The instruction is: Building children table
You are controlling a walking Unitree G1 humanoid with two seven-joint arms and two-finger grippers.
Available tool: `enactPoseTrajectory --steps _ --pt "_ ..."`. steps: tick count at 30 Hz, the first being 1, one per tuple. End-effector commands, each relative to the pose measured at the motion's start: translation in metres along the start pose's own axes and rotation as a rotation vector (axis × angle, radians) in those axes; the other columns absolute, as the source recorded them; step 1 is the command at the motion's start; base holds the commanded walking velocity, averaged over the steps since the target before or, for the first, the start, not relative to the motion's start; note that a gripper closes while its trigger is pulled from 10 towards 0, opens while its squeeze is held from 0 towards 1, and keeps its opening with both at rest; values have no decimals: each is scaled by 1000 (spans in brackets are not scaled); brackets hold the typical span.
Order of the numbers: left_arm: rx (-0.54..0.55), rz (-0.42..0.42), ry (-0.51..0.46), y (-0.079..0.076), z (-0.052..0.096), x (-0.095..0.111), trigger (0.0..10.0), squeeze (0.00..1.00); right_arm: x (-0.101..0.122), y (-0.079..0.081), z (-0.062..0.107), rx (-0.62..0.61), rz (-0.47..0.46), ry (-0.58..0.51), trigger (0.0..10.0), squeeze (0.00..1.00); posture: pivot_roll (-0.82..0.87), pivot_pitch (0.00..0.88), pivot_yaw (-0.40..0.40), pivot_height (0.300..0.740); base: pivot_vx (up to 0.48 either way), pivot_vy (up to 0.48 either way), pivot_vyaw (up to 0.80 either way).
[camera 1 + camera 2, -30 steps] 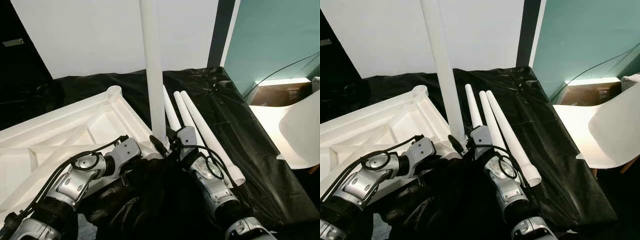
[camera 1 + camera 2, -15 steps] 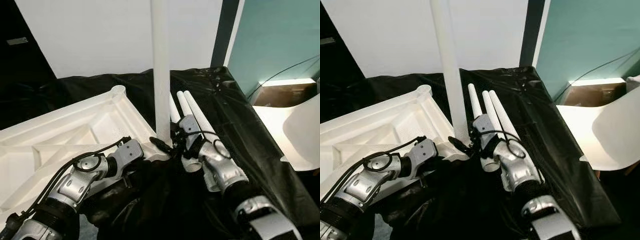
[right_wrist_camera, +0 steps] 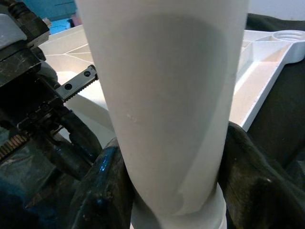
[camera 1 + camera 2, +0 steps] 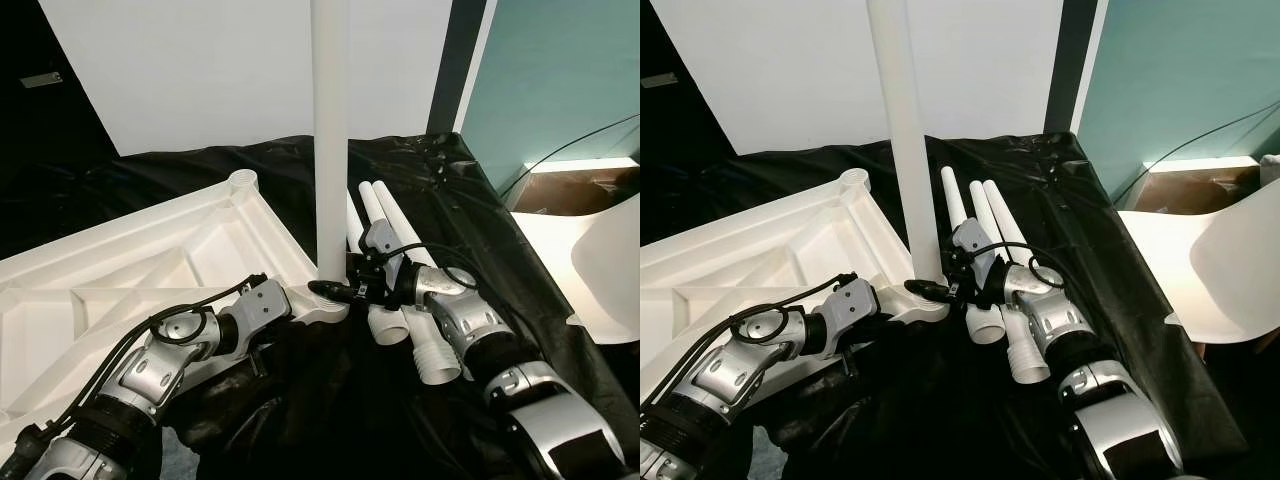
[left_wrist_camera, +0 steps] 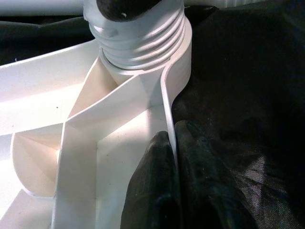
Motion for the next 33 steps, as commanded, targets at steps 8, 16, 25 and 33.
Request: enactPoseTrajectory --steps 8,16,25,33 --pt "-192 62 61 -40 0 -24 10000 0 -8 -18 19 -76 -37 33 0 0 76 0 22 740 0 0 0" --pt "-188 67 63 -41 1 -25 10000 0 -8 -23 43 -708 -121 -407 0 0 92 0 18 740 0 0 0" --pt "-186 65 70 -40 2 -27 10000 0 4 -36 45 -776 -94 -437 0 0 93 0 14 740 0 0 0" --pt "-185 70 70 -42 2 -27 10000 0 7 -19 25 -632 -80 -397 10000 1000 95 0 11 740 0 0 0"
Point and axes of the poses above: a point about 5 cm out from each wrist's last joint towards the gripper, its own z axis pointing back from the gripper into the wrist, its own x axis along the axis of the wrist's last joint, y = z × x, the point moved 6 cm from there along -z, pointing out of the wrist towards the gripper, and after that the axes turned 13 degrees about -z, right-handed, at the moved point
